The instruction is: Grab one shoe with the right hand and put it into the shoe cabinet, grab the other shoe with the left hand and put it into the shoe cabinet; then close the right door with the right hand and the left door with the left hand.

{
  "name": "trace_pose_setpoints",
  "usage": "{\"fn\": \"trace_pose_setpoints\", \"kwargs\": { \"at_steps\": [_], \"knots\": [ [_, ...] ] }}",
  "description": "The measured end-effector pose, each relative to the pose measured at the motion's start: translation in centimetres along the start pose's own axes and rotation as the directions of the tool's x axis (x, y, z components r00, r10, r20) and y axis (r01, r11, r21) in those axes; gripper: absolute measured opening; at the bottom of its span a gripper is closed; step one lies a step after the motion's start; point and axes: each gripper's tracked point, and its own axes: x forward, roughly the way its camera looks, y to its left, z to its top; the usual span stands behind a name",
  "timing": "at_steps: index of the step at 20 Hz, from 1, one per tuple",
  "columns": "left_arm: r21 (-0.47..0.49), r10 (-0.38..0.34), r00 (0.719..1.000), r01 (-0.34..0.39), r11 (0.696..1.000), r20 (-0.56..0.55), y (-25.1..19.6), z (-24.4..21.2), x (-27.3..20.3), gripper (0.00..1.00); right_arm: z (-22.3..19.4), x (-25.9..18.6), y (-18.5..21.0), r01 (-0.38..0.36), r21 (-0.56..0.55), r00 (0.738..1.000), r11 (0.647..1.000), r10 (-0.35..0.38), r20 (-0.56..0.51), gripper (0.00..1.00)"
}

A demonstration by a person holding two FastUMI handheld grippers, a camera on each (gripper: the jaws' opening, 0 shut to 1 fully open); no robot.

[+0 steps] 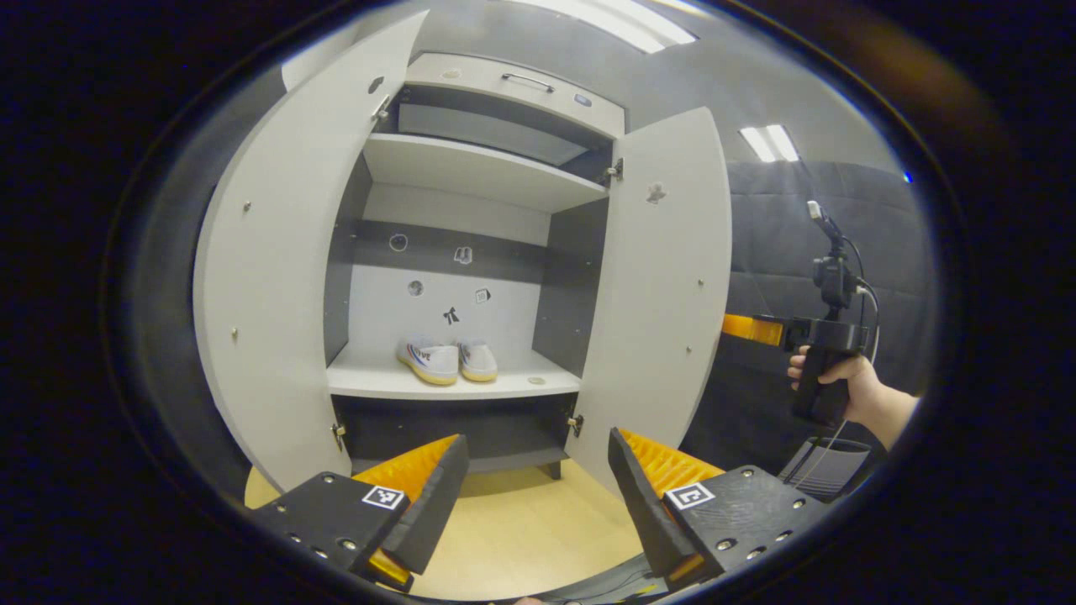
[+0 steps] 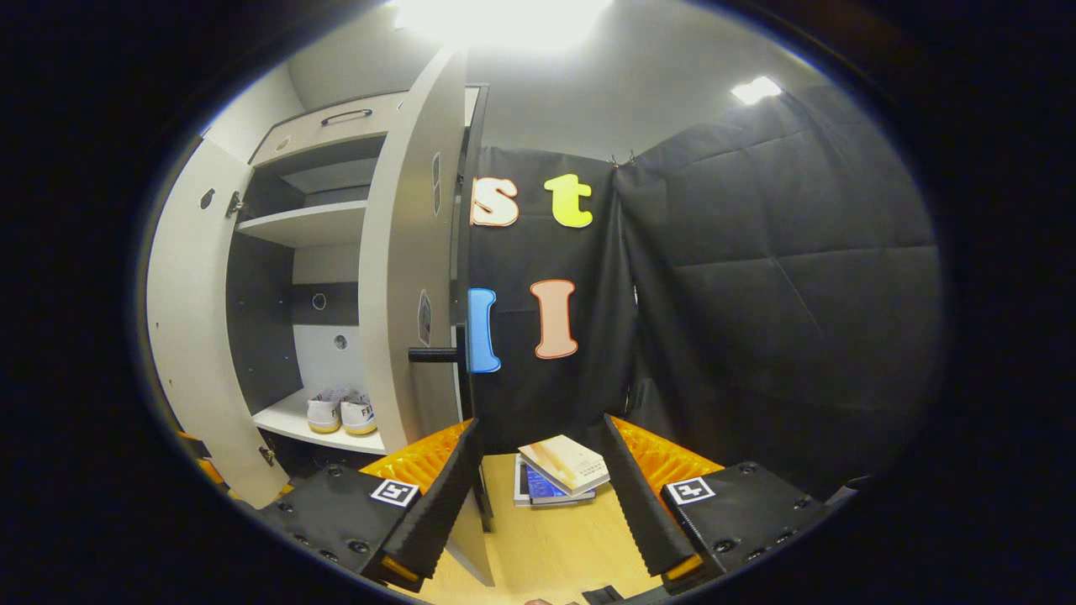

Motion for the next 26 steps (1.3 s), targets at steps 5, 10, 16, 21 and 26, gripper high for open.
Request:
{"fn": "trace_pose_setpoints", "kwargs": {
  "at_steps": [5, 10, 16, 21, 26],
  "knots": [
    [-0.012, 0.028, 0.999, -0.029, 1.0, -0.015, 0.9, -1.0, -2.0, 0.96, -0.1, -0.7, 2.4, -0.029, 0.007, 1.0, 1.0, 0.029, 0.002, 0.91],
    [-0.004, 0.084, 0.996, -0.084, 0.996, -0.018, 1.8, -1.5, -4.6, 0.96, -0.1, -1.3, 5.3, -0.082, 0.02, 0.997, 0.996, 0.082, 0.01, 0.91],
    [-0.013, 0.199, 0.98, -0.199, 0.98, -0.01, 3.0, -1.6, -8.3, 0.96, -0.5, -0.9, 11.3, -0.22, 0.083, 0.975, 0.972, 0.22, 0.011, 0.91],
    [0.001, 0.327, 0.945, -0.327, 0.945, 0.015, 5.3, -0.9, -12.0, 0.96, 0.0, 0.0, 15.2, -0.289, 0.116, 0.957, 0.95, 0.287, 0.036, 0.93],
    [0.031, 0.459, 0.887, -0.461, 0.887, 0.047, 10.9, 0.6, -15.3, 0.98, -1.1, -0.2, 14.8, -0.275, 0.167, 0.961, 0.947, 0.276, 0.017, 0.92]
  ]
}}
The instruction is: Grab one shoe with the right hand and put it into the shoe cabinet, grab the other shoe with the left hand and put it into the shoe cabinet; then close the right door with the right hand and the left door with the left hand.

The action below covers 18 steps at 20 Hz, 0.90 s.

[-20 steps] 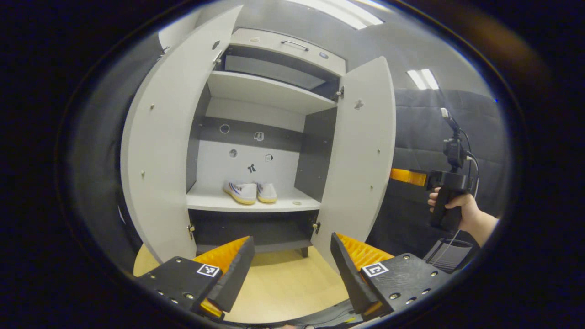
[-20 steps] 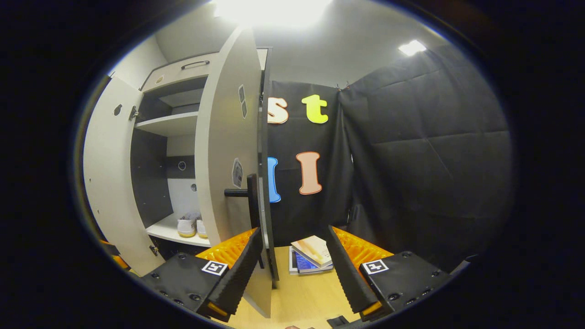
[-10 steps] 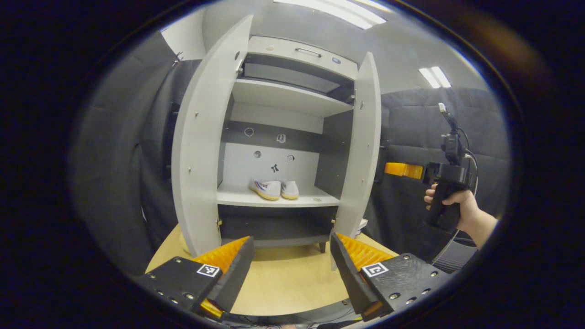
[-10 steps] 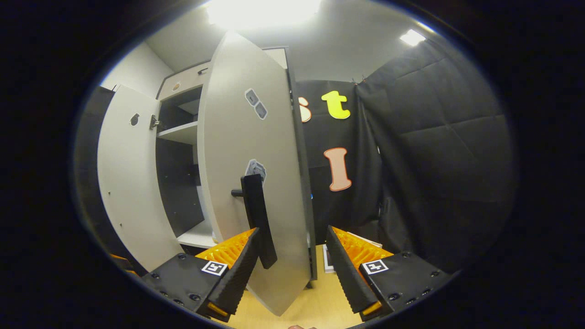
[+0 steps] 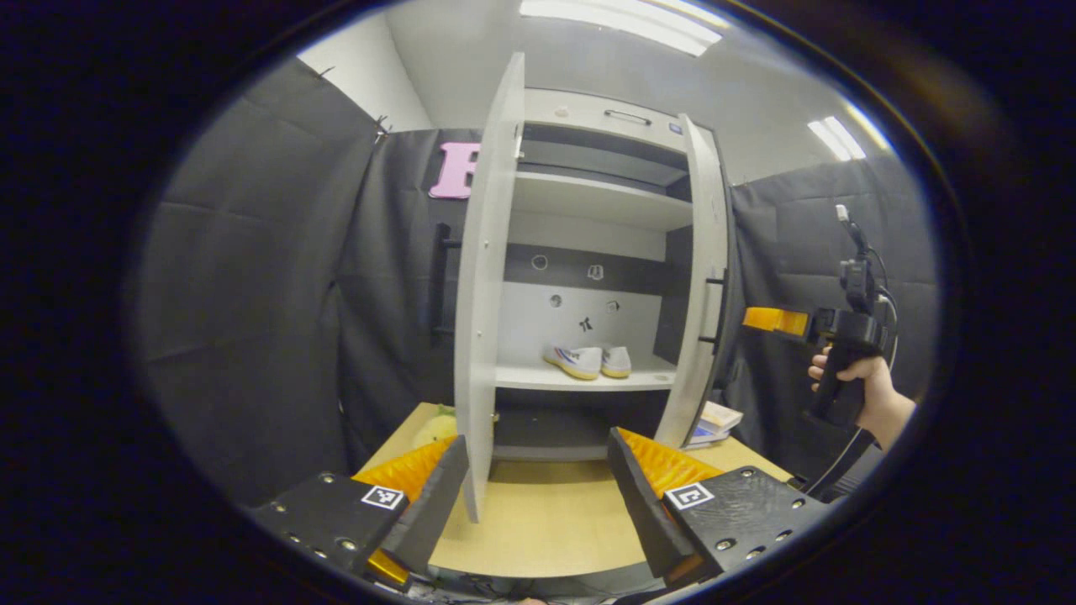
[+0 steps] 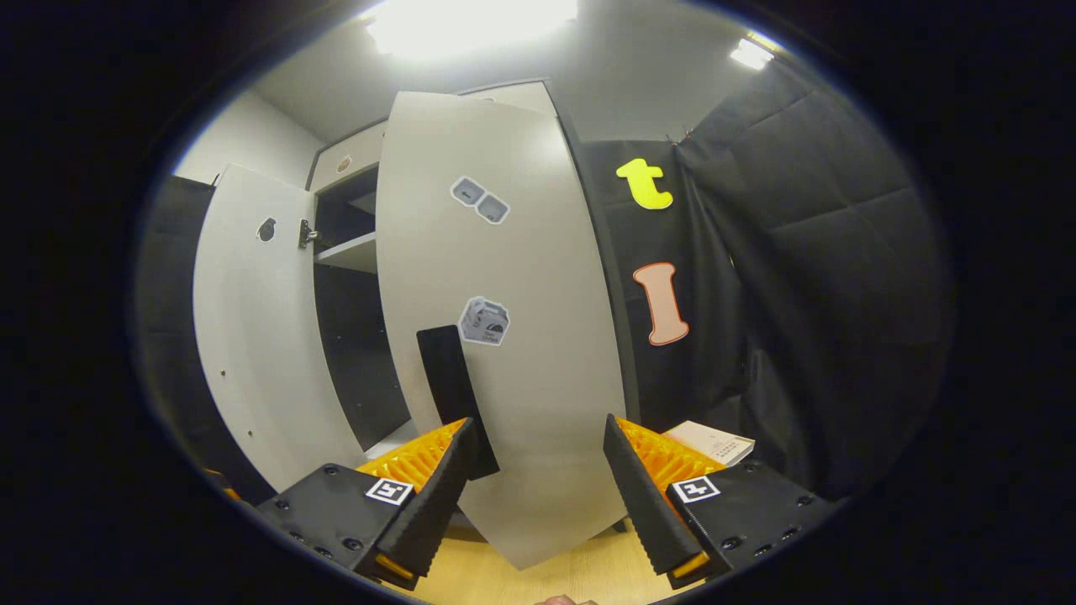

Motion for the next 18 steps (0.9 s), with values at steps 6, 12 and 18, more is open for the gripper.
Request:
{"fn": "trace_pose_setpoints", "kwargs": {
  "at_steps": [6, 12, 18],
  "knots": [
    [0.013, 0.15, 0.987, -0.151, 0.988, 0.06, 9.3, 3.6, 1.4, 0.96, -1.8, -1.7, -2.3, 0.074, 0.057, 0.997, 0.996, -0.072, -0.033, 0.98],
    [-0.009, 0.139, 0.984, -0.138, 0.99, 0.114, 14.5, 7.6, 5.9, 0.94, -5.0, -6.7, -7.2, 0.213, -0.1, 0.971, 0.972, -0.222, -0.089, 0.98],
    [0.057, 0.078, 0.987, -0.087, 0.995, 0.143, 15.5, 10.8, 11.5, 0.95, -6.6, -11.1, -10.7, 0.367, -0.083, 0.921, 0.927, -0.374, -0.106, 0.98]
  ]
}}
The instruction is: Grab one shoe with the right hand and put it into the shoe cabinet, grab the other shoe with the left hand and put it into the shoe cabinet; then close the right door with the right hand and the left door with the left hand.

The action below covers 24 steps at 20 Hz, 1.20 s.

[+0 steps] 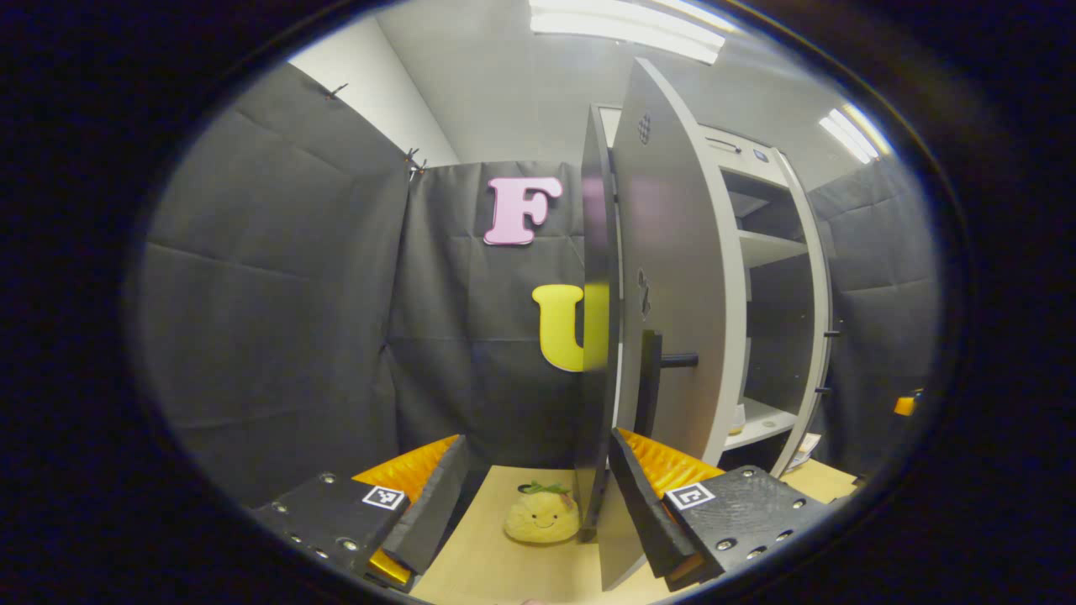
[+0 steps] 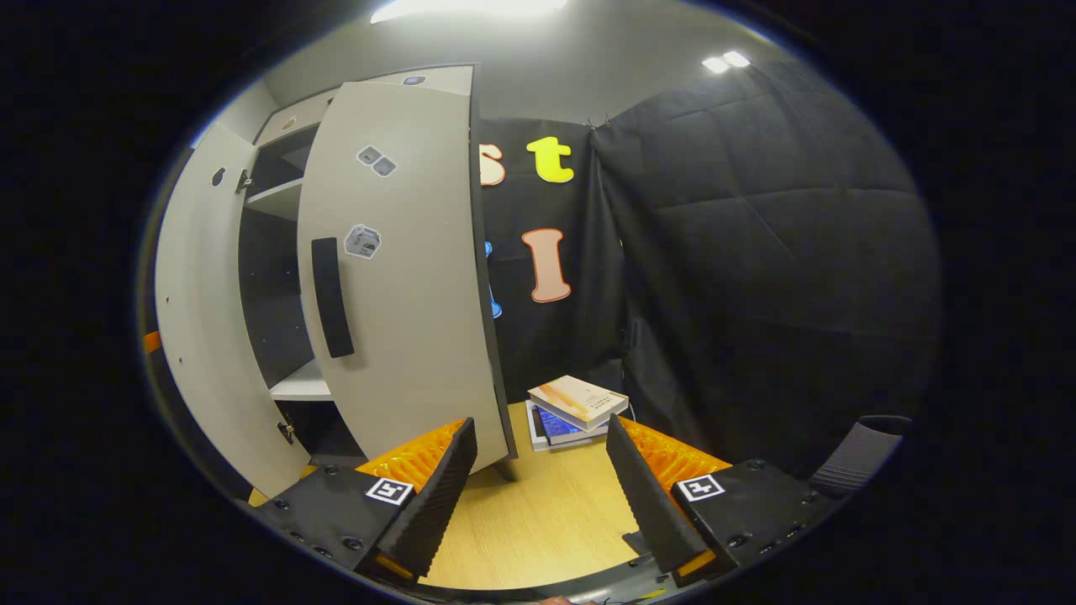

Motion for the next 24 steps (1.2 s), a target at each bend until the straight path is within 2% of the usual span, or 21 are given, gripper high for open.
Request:
{"fn": "trace_pose_setpoints", "kwargs": {
  "at_steps": [2, 4, 7, 11, 16, 18, 24],
  "knots": [
    [0.019, -0.027, 1.0, 0.027, 0.999, 0.014, -0.7, 0.6, 1.5, 0.95, -0.6, -0.3, -0.6, 0.022, -0.007, 1.0, 1.0, -0.022, -0.023, 0.98],
    [0.072, -0.01, 0.999, 0.007, 0.997, 0.034, -0.5, 1.3, 2.3, 0.94, -0.7, -0.5, -1.2, 0.039, -0.023, 0.999, 0.999, -0.04, -0.032, 0.98],
    [0.127, -0.025, 0.999, 0.021, 0.992, 0.034, -0.9, 1.6, 2.7, 0.95, 0.0, -0.9, -1.8, 0.061, -0.024, 0.998, 0.998, -0.062, -0.029, 0.98],
    [0.027, -0.026, 1.0, 0.025, 0.999, 0.009, -1.2, 0.8, 2.9, 0.95, -0.2, 0.2, -2.6, 0.085, -0.097, 0.995, 0.992, -0.09, -0.039, 0.98],
    [0.031, 0.041, 0.999, -0.041, 0.999, -0.009, -2.1, 0.9, 2.4, 0.94, -0.9, 3.7, -1.0, 0.015, -0.084, 0.998, 0.996, -0.02, -0.063, 0.98],
    [0.01, 0.042, 0.999, -0.042, 0.999, -0.03, -3.4, 0.9, 2.3, 0.94, -1.2, 5.4, -0.2, -0.032, -0.069, 0.996, 0.997, 0.026, -0.085, 0.98],
    [0.014, 0.028, 0.998, -0.028, 1.0, -0.049, -9.7, 1.1, 2.6, 0.94, -0.8, 8.3, 0.1, -0.109, -0.067, 0.992, 0.992, 0.104, -0.073, 0.98]
  ]
}}
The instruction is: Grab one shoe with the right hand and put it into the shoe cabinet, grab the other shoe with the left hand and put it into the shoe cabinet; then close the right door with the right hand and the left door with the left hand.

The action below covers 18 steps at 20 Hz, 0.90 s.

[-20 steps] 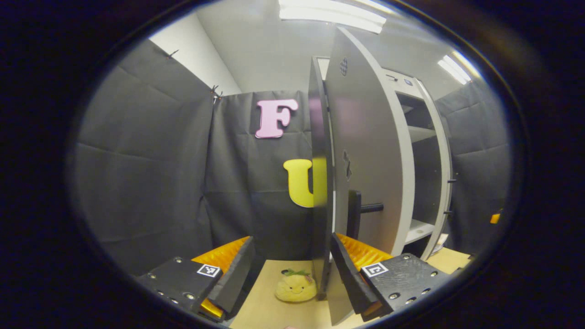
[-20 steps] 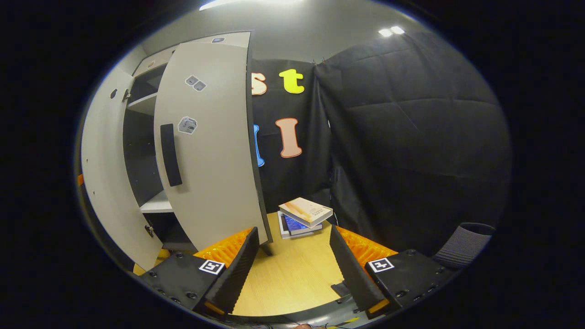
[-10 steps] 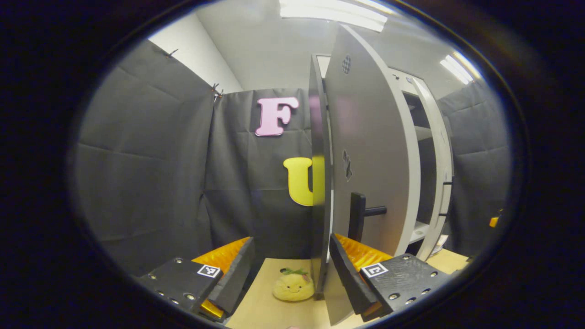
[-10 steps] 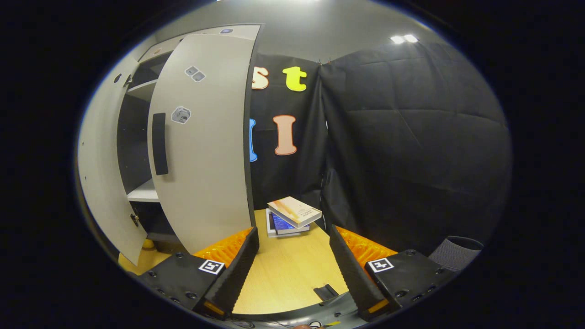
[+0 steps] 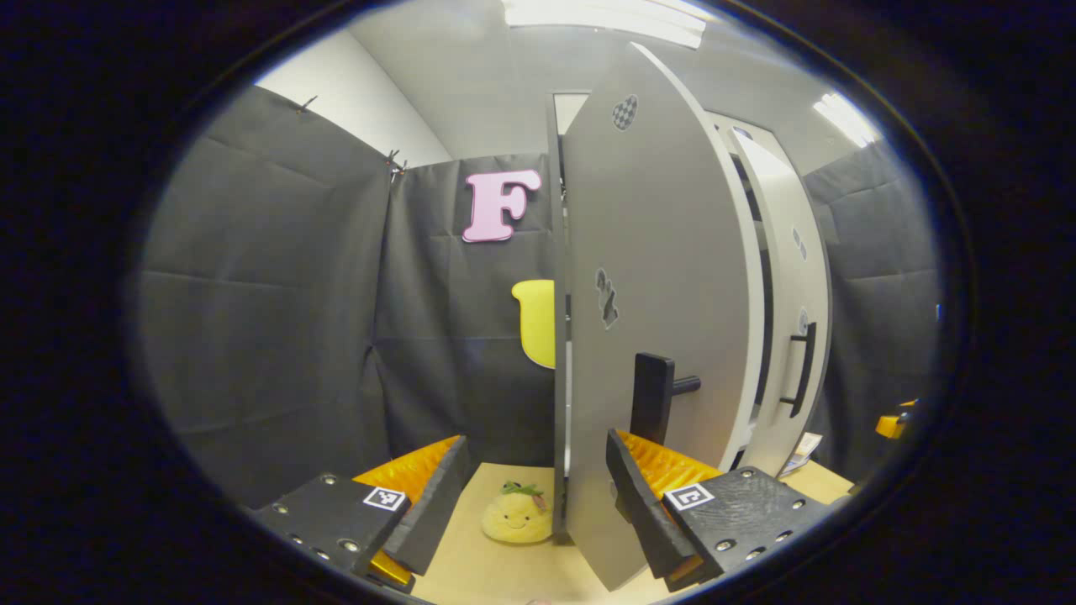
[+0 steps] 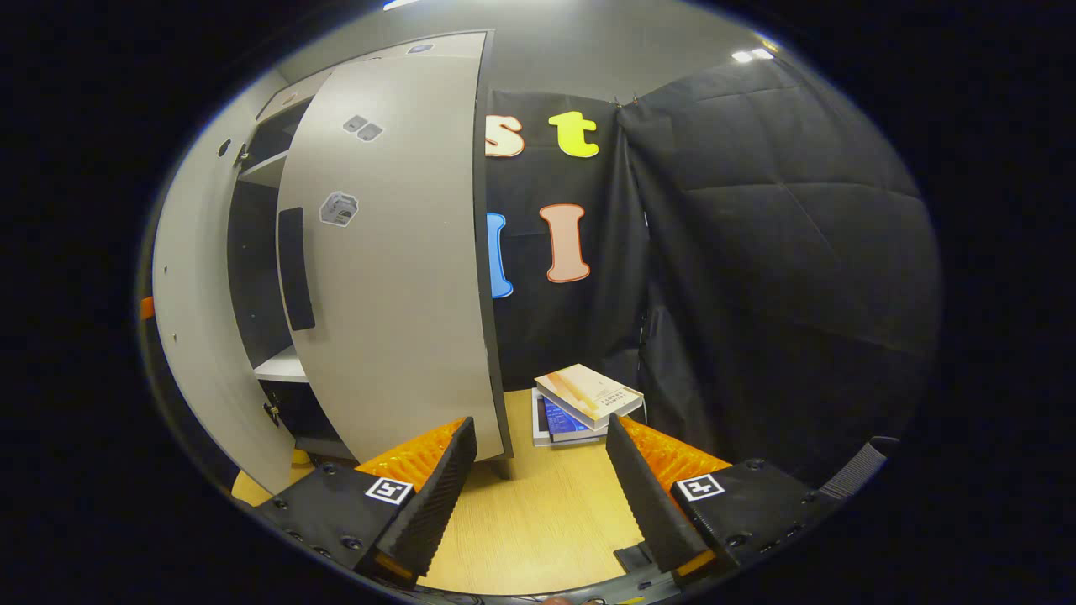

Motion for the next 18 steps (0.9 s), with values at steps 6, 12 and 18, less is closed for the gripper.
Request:
{"fn": "trace_pose_setpoints", "kwargs": {
  "at_steps": [6, 12, 18],
  "knots": [
    [0.097, -0.034, 0.999, 0.031, 0.995, 0.036, -8.5, 1.2, 2.0, 0.94, -0.2, 2.3, -2.4, -0.039, 0.05, 0.999, 0.998, 0.041, -0.027, 0.98],
    [0.069, -0.067, 0.995, 0.062, 0.996, 0.07, -13.2, 2.1, 2.0, 0.94, 1.8, 2.9, -4.9, -0.024, 0.016, 1.0, 1.0, 0.023, 0.02, 0.98],
    [-0.034, -0.066, 0.993, 0.069, 0.997, 0.095, -12.7, 2.2, -0.6, 0.94, 3.0, 2.9, -3.2, -0.068, -0.01, 0.996, 0.998, 0.068, 0.057, 0.92]
  ]
}}
